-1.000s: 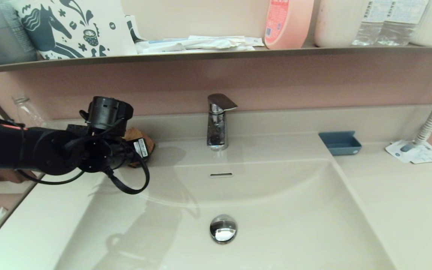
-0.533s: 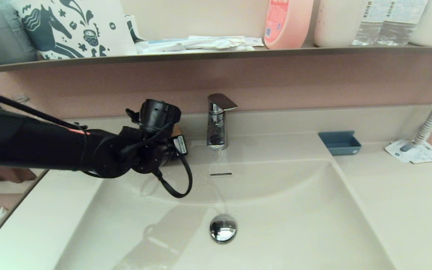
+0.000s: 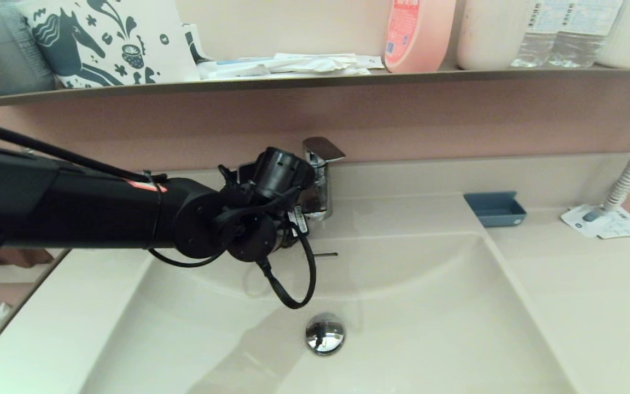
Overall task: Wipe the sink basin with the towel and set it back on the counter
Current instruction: Wipe the sink
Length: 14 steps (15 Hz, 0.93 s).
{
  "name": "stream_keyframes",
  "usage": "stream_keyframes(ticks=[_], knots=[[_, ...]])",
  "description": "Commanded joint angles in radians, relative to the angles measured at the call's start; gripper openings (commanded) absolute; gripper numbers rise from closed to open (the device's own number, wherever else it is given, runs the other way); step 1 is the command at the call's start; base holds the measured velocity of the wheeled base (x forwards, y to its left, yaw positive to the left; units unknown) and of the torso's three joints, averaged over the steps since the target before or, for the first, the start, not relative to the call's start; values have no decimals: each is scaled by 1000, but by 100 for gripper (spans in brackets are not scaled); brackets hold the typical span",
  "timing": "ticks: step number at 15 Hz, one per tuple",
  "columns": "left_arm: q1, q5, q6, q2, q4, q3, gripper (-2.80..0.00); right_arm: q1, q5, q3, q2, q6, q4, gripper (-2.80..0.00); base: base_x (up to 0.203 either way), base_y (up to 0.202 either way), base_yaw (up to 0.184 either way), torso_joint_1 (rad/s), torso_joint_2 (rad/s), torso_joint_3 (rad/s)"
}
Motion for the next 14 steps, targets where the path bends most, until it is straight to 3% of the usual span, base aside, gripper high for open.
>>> stream_keyframes(ticks=[1, 5, 8, 11, 14], knots=[[-9, 6, -9, 5, 24, 0, -280, -1, 0, 0, 1, 0, 0, -280, 0, 0, 0, 0, 0, 0], [-2, 14, -9, -42, 66, 0, -280, -1, 0, 0, 1, 0, 0, -280, 0, 0, 0, 0, 0, 0], [55, 40, -2, -90, 111, 30, -280, 0, 0, 0, 1, 0, 0, -280, 0, 0, 0, 0, 0, 0], [172, 5, 22, -166, 136, 91, -280, -1, 0, 0, 1, 0, 0, -280, 0, 0, 0, 0, 0, 0], [343, -66, 99, -213, 137, 117, -280, 0, 0, 0, 1, 0, 0, -280, 0, 0, 0, 0, 0, 0]])
